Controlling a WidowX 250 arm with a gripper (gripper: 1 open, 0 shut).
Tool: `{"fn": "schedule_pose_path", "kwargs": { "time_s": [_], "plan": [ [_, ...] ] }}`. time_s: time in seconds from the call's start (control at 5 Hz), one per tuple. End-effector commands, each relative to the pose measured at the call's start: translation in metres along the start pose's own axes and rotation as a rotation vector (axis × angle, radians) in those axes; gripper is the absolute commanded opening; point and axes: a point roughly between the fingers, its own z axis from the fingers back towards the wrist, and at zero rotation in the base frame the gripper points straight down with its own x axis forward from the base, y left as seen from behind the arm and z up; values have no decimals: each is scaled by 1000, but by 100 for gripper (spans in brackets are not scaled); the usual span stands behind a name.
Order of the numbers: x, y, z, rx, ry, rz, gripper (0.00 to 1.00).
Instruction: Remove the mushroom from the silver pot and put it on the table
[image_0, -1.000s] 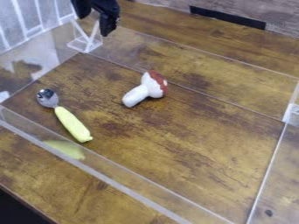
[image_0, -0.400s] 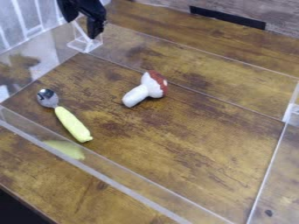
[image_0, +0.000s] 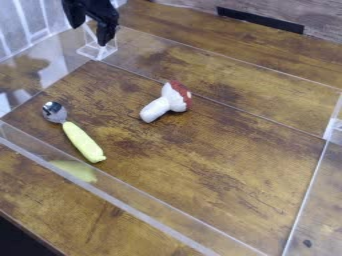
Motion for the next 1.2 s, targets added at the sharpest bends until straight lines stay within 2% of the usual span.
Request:
{"fn": "schedule_pose_path", "kwargs": {
  "time_s": [0.0,0.2,0.8,1.0],
  "plan": [
    [6,23,30,19,-59,11,100],
    [4,29,39,1,-67,-11,100],
    [-2,52,65,-8,-56,52,100],
    [-4,56,64,13,-22,138,100]
  ]
}}
